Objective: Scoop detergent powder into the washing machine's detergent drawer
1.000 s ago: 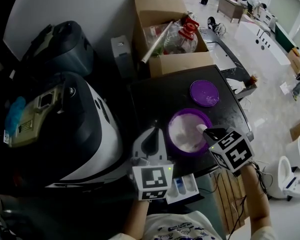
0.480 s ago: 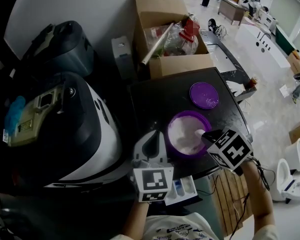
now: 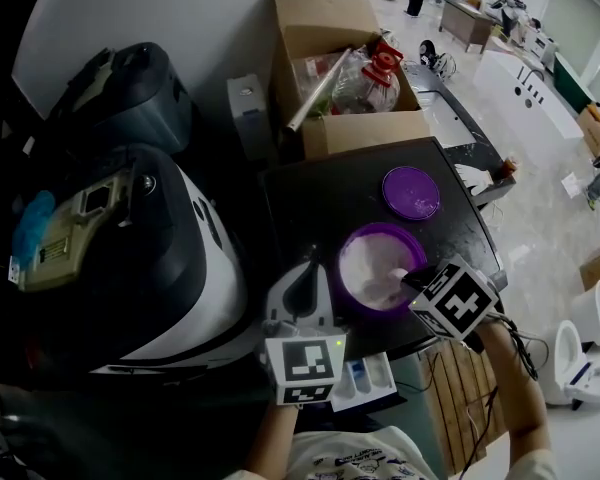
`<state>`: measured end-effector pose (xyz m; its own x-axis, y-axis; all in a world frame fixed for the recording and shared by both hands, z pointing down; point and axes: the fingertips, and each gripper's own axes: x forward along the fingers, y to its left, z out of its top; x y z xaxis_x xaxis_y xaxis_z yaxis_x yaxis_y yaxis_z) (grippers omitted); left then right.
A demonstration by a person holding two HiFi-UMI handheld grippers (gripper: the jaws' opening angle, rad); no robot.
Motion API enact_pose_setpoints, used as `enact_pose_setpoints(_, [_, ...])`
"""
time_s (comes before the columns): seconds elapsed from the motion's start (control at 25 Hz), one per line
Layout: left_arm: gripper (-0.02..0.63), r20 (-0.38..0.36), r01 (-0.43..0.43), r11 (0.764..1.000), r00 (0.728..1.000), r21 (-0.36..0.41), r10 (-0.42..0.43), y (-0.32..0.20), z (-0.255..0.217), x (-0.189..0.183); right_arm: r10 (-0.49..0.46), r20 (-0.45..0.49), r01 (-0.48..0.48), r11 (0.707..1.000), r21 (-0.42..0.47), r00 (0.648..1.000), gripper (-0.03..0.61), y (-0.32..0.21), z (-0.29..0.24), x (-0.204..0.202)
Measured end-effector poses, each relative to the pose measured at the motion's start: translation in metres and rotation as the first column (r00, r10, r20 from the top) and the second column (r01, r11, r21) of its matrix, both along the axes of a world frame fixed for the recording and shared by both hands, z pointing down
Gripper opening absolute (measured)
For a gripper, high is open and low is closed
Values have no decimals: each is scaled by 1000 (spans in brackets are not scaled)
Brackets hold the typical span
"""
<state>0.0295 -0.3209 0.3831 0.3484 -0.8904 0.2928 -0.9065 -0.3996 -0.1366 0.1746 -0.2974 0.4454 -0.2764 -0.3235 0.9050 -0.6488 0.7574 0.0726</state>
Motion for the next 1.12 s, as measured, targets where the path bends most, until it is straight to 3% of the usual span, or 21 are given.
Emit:
enact_pose_setpoints(0.72, [3, -6, 19, 1000, 1000, -10, -19, 4, 3, -8, 7, 91, 2, 996, -93, 996, 21, 16, 5, -16])
enact_pose_setpoints(1.12, [2, -5, 25, 1000, 1000, -2, -25, 4, 1, -12, 109, 234, -75, 986, -148, 966, 21, 16, 3, -21])
